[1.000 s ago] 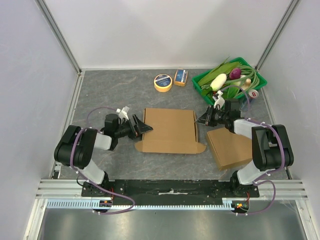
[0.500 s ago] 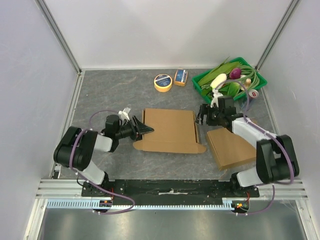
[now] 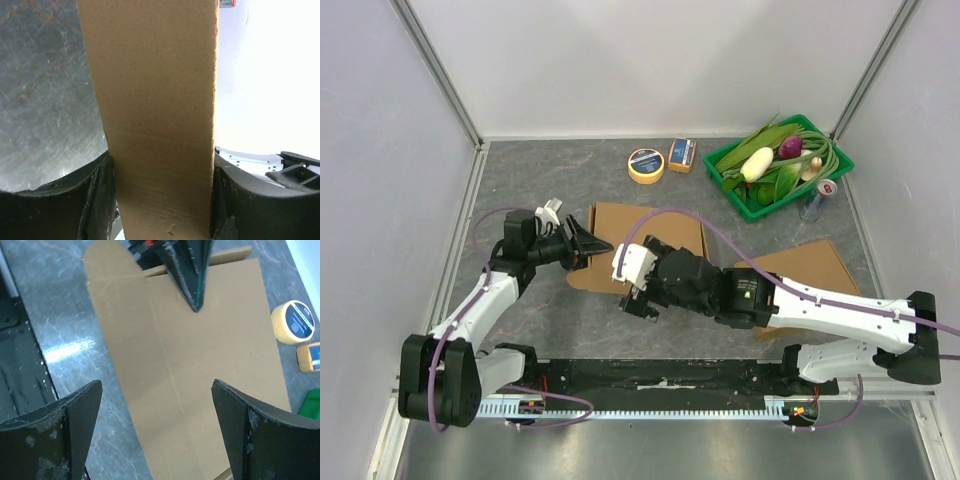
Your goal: Fold the paper box
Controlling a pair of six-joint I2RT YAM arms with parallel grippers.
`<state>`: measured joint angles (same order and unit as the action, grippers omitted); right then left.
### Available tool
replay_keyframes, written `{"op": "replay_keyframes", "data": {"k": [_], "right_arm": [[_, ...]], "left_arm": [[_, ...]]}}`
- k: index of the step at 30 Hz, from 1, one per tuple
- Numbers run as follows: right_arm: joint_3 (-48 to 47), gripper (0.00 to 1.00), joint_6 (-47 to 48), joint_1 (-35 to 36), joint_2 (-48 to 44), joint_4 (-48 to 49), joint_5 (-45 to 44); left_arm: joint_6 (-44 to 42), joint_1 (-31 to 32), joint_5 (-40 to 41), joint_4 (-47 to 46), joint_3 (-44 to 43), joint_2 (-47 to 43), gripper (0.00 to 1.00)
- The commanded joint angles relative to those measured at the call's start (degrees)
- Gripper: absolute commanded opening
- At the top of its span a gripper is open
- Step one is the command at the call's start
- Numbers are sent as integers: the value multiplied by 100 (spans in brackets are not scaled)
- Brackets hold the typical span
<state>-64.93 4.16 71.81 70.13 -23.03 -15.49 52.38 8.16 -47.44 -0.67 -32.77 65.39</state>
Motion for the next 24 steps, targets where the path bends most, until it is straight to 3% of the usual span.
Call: {"op": "replay_keyframes", "data": {"k": [1,4,11,17,24], "right_arm": [[-556,98,664,429,106,-423,-105],[-486,98,814,764,115,-211,20],[-187,98,1191,1580,589,263,-1446],[322,98,1780,1634,1037,1132,-2675],[569,98,2325,1617,1538,1555,-3047]], "left_arm": [[-193,-157,-511,1339,-98,-307,63],[96,-236,-801,1420,86,-535,63],[290,-324,-1056,2016,140,-870,63],[773,-342,-1241,1526,377,-878,63],[1020,-351,-1443,1262,342,-589,63]]}}
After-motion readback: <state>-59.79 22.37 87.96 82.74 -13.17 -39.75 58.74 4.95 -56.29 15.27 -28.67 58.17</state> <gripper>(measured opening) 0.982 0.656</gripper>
